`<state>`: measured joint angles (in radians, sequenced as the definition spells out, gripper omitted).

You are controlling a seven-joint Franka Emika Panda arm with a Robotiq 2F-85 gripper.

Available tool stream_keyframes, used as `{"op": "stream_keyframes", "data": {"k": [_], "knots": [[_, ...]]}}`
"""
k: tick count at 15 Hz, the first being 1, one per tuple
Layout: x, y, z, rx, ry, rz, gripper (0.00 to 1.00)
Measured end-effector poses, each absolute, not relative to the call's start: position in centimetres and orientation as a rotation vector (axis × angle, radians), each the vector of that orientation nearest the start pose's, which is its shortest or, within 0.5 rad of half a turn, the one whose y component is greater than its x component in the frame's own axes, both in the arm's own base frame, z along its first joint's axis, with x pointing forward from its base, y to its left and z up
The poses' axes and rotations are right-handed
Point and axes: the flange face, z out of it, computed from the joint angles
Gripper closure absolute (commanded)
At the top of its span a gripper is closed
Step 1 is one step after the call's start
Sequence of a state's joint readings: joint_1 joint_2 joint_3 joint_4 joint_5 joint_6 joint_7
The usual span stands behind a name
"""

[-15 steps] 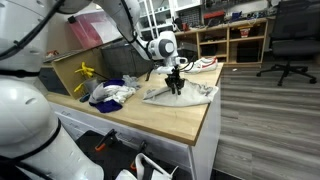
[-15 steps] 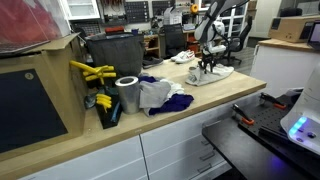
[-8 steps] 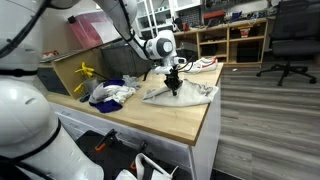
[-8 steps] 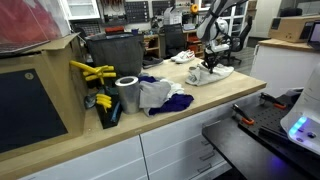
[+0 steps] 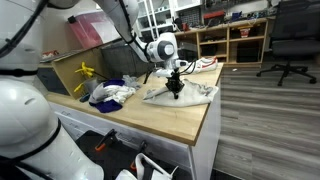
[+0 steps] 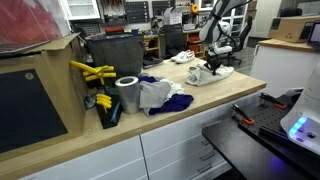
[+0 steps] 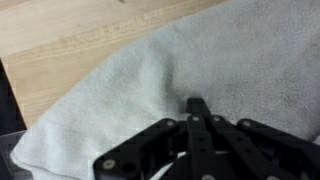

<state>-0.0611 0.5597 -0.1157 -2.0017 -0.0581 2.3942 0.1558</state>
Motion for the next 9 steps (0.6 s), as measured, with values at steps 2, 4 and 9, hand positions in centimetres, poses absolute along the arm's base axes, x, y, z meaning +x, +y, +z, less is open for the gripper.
{"op": "stream_keyframes", "data": {"k": [2,4,9], "knots": [[57.6,-10.3,16.3,-3.199,0.433,0.257,1.00],[57.2,-10.2,16.3,-3.201,0.414,0.247,1.00],[55.2,-9.3,16.2,-3.206,0.378,0.286,1.00]]}}
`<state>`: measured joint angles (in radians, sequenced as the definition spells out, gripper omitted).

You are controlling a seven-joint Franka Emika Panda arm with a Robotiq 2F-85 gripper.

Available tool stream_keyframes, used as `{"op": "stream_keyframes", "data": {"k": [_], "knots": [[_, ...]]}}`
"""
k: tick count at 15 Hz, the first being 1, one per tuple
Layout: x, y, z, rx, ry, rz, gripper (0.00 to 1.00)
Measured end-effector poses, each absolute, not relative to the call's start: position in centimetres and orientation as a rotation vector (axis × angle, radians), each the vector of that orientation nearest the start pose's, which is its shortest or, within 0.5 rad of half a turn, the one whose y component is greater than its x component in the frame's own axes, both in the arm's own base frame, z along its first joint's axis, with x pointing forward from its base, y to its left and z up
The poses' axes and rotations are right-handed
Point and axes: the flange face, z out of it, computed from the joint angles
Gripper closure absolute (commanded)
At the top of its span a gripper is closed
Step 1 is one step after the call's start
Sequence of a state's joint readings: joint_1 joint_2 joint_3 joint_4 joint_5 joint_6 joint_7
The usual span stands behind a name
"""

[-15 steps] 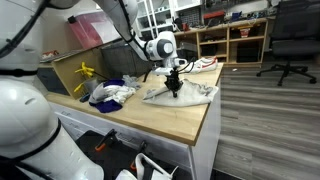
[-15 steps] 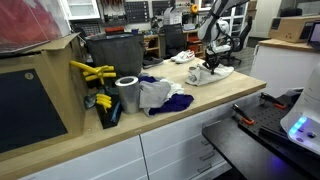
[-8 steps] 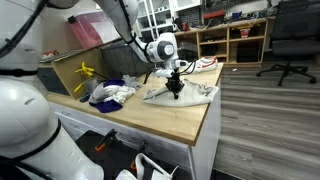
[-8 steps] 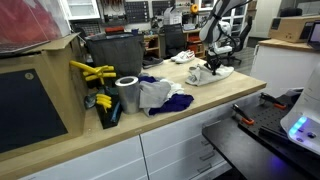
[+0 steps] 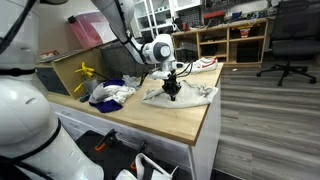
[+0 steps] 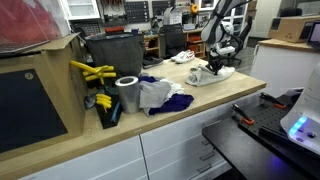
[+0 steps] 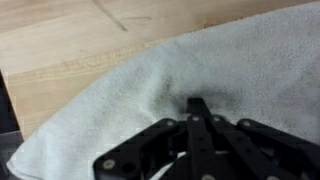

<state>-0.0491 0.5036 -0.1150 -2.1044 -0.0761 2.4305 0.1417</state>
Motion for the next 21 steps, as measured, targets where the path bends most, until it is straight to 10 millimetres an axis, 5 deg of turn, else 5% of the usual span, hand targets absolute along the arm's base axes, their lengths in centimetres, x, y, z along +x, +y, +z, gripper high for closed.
{"op": "stream_keyframes", "data": {"k": [21], "knots": [[42.0,-4.0,15.7,-3.324,-0.218,0.399,1.00]]}}
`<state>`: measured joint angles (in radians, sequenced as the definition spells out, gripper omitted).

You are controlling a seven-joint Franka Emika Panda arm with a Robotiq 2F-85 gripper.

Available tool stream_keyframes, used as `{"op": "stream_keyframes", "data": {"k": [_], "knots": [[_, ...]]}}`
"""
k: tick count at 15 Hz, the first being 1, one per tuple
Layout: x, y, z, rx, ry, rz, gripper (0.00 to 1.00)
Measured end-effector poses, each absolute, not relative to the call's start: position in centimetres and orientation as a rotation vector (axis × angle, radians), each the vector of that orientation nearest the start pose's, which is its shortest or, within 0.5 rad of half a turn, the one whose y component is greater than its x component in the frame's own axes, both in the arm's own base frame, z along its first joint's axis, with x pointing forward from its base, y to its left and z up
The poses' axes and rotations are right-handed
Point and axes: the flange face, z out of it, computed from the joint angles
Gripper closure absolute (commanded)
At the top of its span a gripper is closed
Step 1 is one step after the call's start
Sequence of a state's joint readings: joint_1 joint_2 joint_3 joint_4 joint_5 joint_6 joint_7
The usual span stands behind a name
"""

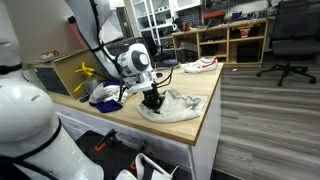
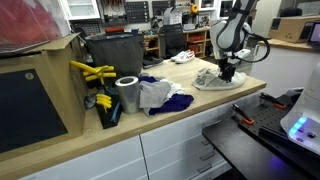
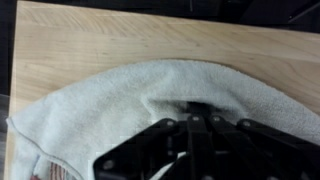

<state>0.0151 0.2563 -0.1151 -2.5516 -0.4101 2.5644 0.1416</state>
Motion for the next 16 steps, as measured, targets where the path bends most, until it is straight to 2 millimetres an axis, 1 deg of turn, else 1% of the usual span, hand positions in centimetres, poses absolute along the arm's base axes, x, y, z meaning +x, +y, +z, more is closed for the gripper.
{"op": "stream_keyframes", "data": {"k": [2,3,4,7,9,13,14,15,16], "knots": [[41.1,-3.9,15.7,-3.322,-0.238,0.417,1.00],[40.8,-3.9,15.7,-3.319,-0.241,0.422,0.74],[40.6,-4.1,15.7,-3.315,-0.252,0.425,0.73],[40.6,-5.3,16.2,-3.302,-0.292,0.393,0.53],[41.0,-6.8,17.5,-3.298,-0.325,0.339,0.37],[41.8,-9.4,21.9,-3.264,-0.338,0.211,0.07],[41.9,-9.7,23.0,-3.249,-0.327,0.201,0.50],[41.9,-9.9,23.9,-3.234,-0.315,0.199,0.46],[42.0,-9.8,24.6,-3.222,-0.307,0.199,0.47]]}}
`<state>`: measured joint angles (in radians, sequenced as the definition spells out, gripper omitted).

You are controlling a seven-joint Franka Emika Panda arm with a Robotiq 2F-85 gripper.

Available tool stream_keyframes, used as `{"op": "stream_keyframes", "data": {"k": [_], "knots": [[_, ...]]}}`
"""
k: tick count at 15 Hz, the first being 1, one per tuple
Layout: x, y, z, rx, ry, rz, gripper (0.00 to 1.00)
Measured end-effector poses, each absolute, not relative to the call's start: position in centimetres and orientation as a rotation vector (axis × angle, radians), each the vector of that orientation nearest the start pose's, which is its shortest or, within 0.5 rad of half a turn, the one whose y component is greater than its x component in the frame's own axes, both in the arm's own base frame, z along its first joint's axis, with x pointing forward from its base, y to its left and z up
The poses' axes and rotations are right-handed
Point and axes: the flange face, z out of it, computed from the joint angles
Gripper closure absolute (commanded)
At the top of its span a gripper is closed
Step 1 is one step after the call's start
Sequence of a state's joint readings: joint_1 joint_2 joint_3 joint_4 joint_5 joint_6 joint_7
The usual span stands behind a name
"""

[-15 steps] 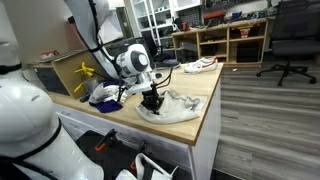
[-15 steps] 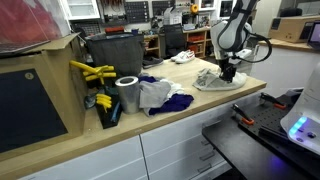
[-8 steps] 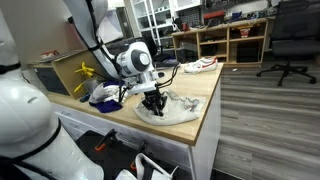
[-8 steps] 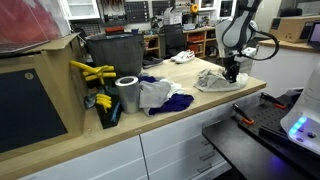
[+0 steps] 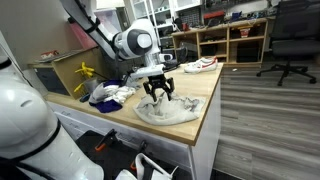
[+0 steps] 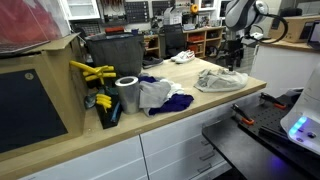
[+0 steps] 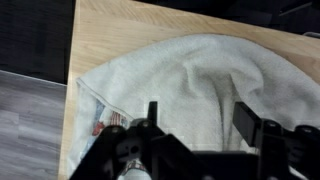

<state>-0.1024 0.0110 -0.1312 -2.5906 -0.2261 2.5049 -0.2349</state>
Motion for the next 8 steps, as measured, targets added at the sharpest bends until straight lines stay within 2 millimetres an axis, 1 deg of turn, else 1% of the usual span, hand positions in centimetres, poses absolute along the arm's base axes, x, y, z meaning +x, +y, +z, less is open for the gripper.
{"op": "stream_keyframes", "data": {"k": [1,2,6,7,8], "knots": [[42.0,-9.6,25.0,-3.213,-0.298,0.207,0.54],[42.1,-9.2,25.1,-3.205,-0.293,0.212,0.63],[42.2,-6.9,24.2,-3.166,-0.288,0.232,0.94],[42.2,-6.3,23.8,-3.154,-0.283,0.239,0.99],[42.3,-5.7,23.5,-3.142,-0.277,0.246,1.00]]}}
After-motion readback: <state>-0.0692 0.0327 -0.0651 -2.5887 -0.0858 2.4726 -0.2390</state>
